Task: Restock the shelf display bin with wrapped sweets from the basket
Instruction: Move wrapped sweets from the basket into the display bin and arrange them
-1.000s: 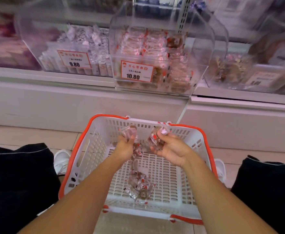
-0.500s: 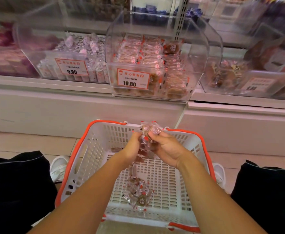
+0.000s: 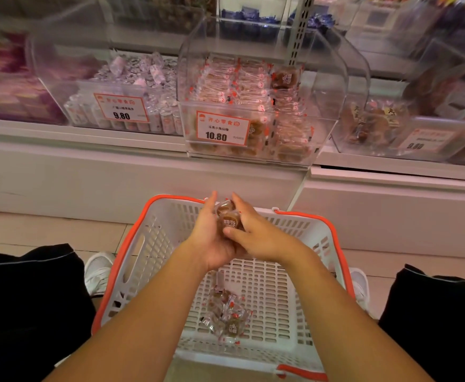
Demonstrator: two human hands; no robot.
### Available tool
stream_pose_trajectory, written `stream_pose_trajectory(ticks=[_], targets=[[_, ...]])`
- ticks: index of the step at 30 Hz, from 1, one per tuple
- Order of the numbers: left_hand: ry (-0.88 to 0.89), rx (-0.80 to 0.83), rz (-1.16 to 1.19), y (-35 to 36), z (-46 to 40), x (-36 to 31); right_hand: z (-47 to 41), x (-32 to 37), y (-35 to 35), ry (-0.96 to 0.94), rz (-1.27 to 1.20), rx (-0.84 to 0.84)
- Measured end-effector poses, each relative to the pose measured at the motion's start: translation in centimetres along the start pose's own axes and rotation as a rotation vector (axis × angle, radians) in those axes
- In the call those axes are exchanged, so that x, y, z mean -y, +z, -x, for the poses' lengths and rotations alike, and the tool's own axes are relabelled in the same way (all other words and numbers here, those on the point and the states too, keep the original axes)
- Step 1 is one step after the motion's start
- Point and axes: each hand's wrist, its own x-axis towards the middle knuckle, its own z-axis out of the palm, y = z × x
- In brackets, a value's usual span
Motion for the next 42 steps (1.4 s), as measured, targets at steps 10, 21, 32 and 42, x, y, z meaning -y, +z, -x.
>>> stream_pose_trajectory(ticks=[10,21,32,42], targets=[[0.171,0.130,-0.043,0.9,0.8,0.2,-0.1,0.0,-0.4,0.026,0.113,-0.038],[0.319,-0.044,0.130,3.5,1.2,-0.9,1.4,3.8,-2.4,-0.033,0.210,-0.289],[0.315,0.069,-0.573,9.7,9.4,-8.3,7.0,12.1,-13.0,-0.231,0.182,-0.301],[1.261,-0.255,-2.262,9.6,8.9,-17.6,-9.3,13.3,-26.1,0.146,1.204,-0.176]])
